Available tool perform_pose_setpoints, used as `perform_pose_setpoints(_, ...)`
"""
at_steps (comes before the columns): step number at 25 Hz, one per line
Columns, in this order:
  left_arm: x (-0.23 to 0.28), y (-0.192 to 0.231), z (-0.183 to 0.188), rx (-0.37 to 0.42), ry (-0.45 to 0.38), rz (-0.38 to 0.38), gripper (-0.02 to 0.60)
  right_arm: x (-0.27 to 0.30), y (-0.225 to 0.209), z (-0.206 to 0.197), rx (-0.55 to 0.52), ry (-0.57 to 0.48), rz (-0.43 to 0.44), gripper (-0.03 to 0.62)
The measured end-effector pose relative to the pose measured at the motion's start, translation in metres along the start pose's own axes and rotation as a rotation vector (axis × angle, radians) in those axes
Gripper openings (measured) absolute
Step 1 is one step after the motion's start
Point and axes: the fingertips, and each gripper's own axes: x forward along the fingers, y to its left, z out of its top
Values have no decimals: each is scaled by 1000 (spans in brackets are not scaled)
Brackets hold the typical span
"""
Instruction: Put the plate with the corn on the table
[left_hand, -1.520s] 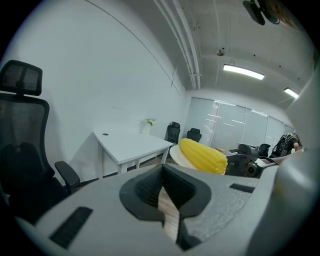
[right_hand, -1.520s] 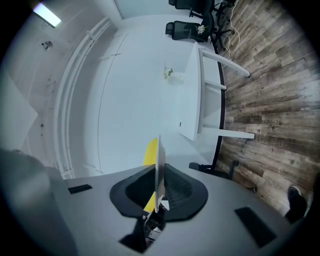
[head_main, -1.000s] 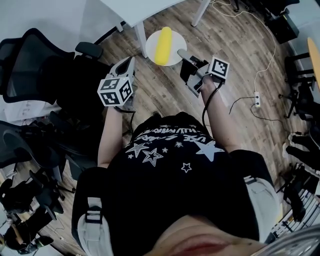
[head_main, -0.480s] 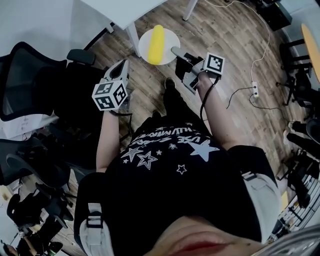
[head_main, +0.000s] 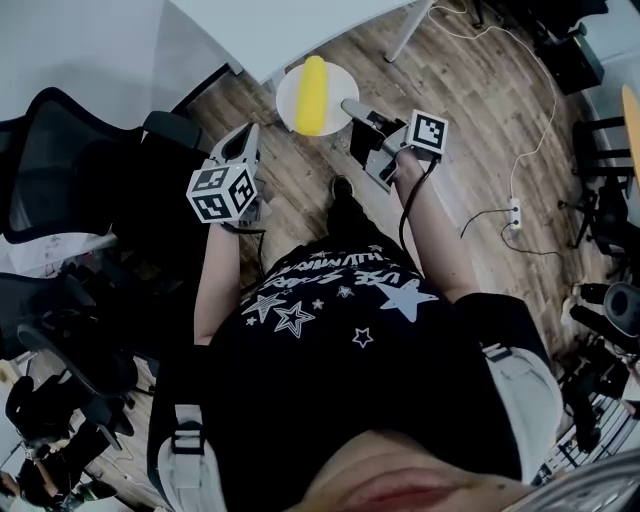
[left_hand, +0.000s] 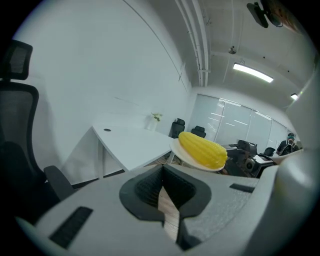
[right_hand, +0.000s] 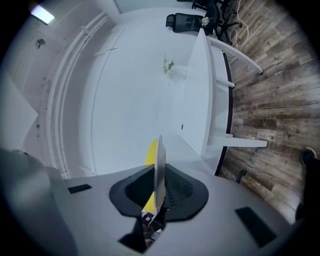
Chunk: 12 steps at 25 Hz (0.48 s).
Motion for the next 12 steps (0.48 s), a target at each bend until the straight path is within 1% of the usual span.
perform_pose_setpoints(5,38,8,13,-10,14,28,6,24,-6,43,-23,50,-13,48)
perform_pose_setpoints(9,69,4,37,-3,-5,62,6,34,-7,79,-23,90,1,48)
perform_pose_setpoints(12,96,-1,52,14,-16,72,6,38,-15,103,-19,110,-3,48)
